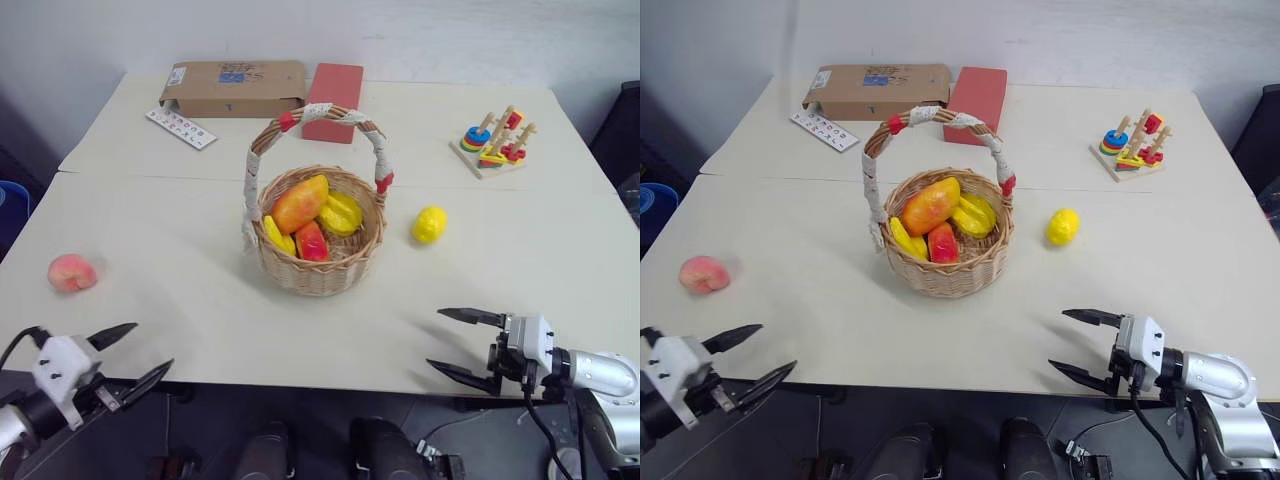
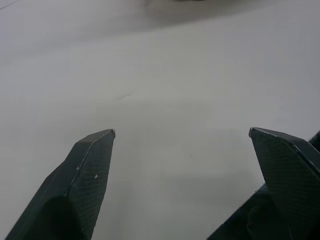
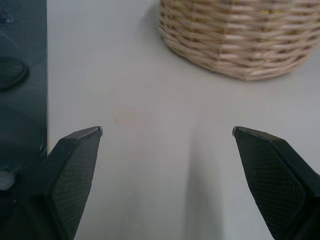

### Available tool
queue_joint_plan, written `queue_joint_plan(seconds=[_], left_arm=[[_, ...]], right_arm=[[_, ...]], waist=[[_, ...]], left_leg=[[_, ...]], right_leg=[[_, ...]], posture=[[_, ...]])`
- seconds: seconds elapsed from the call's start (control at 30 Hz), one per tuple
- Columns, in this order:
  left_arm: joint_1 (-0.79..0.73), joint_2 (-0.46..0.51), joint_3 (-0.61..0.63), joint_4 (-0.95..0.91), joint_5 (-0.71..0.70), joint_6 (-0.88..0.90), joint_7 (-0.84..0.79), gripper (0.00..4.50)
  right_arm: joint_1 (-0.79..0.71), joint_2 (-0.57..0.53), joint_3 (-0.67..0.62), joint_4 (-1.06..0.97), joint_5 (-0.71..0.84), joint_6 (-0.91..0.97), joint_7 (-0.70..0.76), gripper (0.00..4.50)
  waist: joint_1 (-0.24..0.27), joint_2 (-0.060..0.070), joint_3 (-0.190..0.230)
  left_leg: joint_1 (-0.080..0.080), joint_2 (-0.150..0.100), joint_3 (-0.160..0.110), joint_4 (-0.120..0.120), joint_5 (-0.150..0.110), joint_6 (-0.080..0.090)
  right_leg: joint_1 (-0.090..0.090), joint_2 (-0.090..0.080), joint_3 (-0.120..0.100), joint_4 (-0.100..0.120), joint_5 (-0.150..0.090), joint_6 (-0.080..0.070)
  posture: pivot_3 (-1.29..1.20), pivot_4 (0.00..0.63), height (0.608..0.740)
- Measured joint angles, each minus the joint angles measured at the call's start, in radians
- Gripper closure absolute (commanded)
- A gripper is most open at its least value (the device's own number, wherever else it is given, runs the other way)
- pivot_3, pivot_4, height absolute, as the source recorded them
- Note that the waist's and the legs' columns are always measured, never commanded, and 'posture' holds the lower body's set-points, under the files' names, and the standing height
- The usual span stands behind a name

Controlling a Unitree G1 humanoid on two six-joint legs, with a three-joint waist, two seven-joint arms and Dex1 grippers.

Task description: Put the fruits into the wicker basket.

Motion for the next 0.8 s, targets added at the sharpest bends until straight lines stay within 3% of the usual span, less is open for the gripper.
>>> queue_joint_plan(seconds=[0.27, 0.37, 0.47, 0.53, 0.8], left_arm=[[0.036, -0.315, 0.25, -0.035, -0.176, 0.101, 0.378, 0.0], [0.03, -0.371, 0.334, -0.035, -0.215, 0.113, 0.528, 0.0], [0.0, -0.379, 0.34, -0.02, -0.214, 0.147, 0.625, 0.0], [-0.045, -0.352, 0.308, -0.008, -0.208, 0.189, 0.663, 0.0], [-0.511, 0.075, 0.117, 0.188, -0.17, 0.479, 0.745, 0.0]], right_arm=[[-0.146, 0.122, 0.071, -0.244, 0.196, 0.197, -0.103, 0.16], [-0.21, 0.163, 0.075, -0.286, 0.212, 0.225, -0.167, 0.16], [-0.259, 0.193, 0.093, -0.311, 0.212, 0.234, -0.2, 0.16], [-0.27, 0.199, 0.111, -0.317, 0.21, 0.236, -0.202, 0.16], [-0.274, 0.212, 0.152, -0.316, 0.158, 0.227, -0.192, 0.16]], waist=[[0.005, -0.003, 0.0], [0.009, -0.006, -0.002], [0.02, -0.007, -0.002], [0.029, -0.009, -0.004], [0.013, -0.014, -0.007]], left_leg=[[-0.001, 0.0, -0.001, 0.001, -0.001, 0.0], [-0.001, 0.0, -0.001, 0.003, -0.001, 0.001], [-0.001, 0.0, -0.001, 0.003, -0.002, 0.002], [-0.001, 0.0, -0.001, 0.003, -0.002, 0.001], [-0.001, -0.001, -0.002, 0.004, -0.002, -0.001]], right_leg=[[-0.001, 0.0, 0.0, 0.001, 0.0, 0.0], [0.0, 0.0, 0.0, 0.001, 0.0, 0.0], [0.0, 0.0, 0.0, 0.001, 0.0, 0.0], [0.0, 0.0, 0.0, 0.002, 0.0, 0.0], [-0.001, 0.0, -0.001, 0.005, 0.001, -0.001]], posture=[[0.0, 0.15, 0.74], [0.0, 0.15, 0.74], [0.0, 0.15, 0.74], [0.0, 0.15, 0.74], [0.0, 0.15, 0.74]])
